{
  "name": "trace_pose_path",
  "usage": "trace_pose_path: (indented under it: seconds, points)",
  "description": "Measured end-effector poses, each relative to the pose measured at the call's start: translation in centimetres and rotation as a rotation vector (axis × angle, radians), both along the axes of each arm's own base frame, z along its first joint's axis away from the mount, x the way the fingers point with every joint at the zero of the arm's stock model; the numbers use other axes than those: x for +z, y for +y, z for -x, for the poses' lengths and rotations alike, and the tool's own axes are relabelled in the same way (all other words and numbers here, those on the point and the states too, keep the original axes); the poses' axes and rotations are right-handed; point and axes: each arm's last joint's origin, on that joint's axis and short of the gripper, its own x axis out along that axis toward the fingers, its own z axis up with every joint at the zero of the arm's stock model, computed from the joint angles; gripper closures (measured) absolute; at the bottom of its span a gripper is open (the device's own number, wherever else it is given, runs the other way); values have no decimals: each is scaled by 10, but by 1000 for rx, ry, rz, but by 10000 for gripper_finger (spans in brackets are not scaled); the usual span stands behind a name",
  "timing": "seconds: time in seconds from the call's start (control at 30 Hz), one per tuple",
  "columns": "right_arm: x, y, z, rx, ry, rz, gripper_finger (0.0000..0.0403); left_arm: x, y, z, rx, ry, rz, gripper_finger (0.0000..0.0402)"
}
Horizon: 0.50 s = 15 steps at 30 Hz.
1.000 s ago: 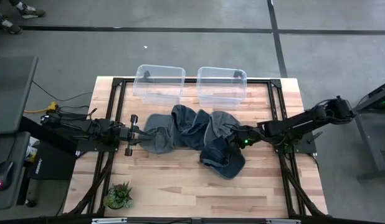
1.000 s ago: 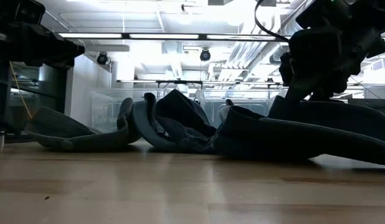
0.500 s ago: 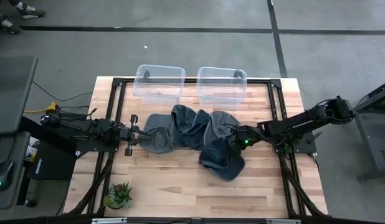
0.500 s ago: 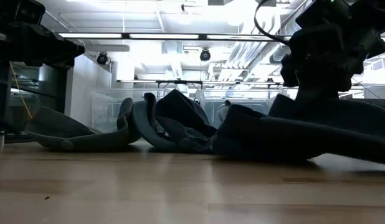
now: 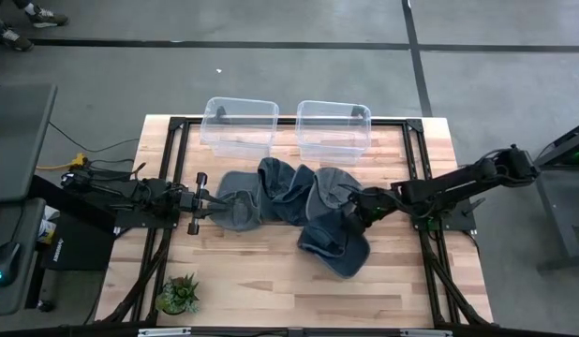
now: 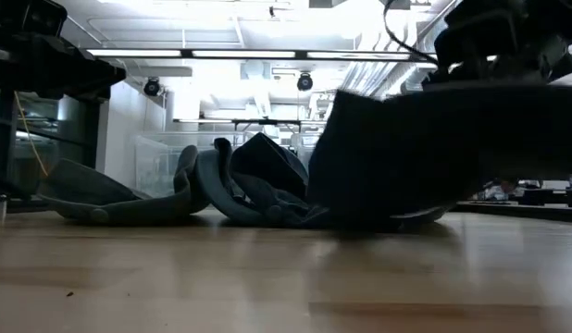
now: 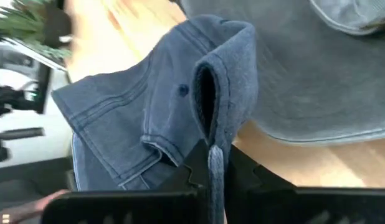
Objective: Pick & Place hat
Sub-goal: Put the bottom black cap into the right transparent bin
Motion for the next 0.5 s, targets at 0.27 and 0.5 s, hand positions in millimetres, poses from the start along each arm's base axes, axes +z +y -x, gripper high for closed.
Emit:
trace_pose_path:
  seconds: [0.27,0.5]
  points:
    - [42,-2,8,-10,-205,44,393,0,0,0,0,0,0,328]
    - [92,-7,11,-45,-367,247,393,0,0,0,0,0,0,328]
